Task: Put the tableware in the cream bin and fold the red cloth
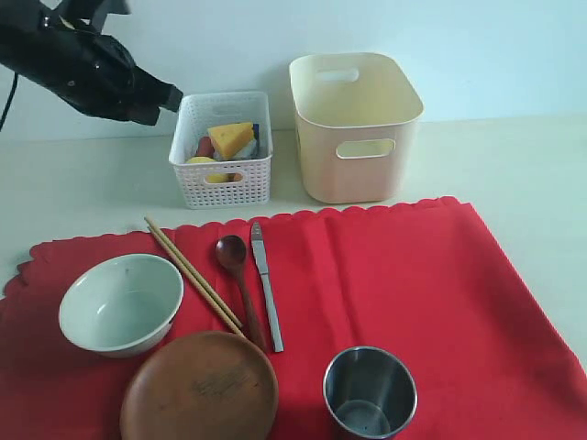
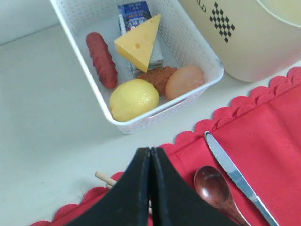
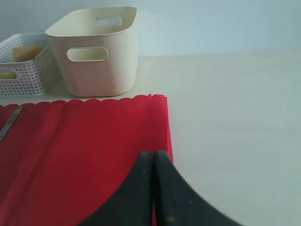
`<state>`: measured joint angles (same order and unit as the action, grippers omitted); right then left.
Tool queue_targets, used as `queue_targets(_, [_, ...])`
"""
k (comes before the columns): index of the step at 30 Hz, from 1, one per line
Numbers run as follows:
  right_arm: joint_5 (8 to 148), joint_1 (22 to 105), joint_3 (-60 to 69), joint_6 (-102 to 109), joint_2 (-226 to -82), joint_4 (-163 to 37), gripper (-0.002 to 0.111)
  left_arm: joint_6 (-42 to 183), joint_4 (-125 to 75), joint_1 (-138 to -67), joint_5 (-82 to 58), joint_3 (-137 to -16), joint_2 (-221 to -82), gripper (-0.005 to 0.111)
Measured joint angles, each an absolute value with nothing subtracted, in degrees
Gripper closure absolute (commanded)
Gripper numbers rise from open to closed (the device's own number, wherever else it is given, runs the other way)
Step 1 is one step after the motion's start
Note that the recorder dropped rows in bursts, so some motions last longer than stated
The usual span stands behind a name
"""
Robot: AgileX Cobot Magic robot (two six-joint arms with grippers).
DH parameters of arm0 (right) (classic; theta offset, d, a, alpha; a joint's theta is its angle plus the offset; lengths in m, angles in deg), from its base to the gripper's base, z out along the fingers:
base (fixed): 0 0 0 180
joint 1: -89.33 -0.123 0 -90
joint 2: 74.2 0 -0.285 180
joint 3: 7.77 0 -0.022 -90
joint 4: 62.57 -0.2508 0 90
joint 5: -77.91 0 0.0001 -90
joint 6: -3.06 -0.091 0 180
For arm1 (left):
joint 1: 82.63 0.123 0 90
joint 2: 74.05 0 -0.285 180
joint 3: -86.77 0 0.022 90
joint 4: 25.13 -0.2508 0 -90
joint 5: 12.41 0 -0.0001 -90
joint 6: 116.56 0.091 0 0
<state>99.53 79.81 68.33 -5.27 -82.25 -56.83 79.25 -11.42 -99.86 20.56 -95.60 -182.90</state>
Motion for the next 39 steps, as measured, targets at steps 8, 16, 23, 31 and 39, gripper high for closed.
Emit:
queue_targets(8, [99.5, 79.8, 68.3, -5.3, -82.2, -56.8, 0.108, 79.5, -11.4, -99.9, 15.7, -87.1, -175.0, 0.106])
queue_targets(16, [99.5, 79.8, 68.3, -5.3, -82.2, -56.8, 0.108, 79.5, -7.5, -99.9, 14.0, -75.1, -160.1, 0.106])
queue_targets(23, [99.5, 79.8, 68.3, -5.3, -82.2, -56.8, 0.108, 79.5, -4.5, -99.9, 12.0, -64.9, -145.8, 0.106])
queue_targets(31, [99.5, 79.8, 68.3, -5.3, -82.2, -56.8, 0.108, 79.6, -4.1, -99.9, 12.3, -56.9, -126.1, 0.106])
queue_targets(39, [99.5, 79.8, 68.3, -5.3, -82.2, -56.8, 0.108, 79.7, -4.0, -99.9, 14.1, -49.6, -108.2, 0.106])
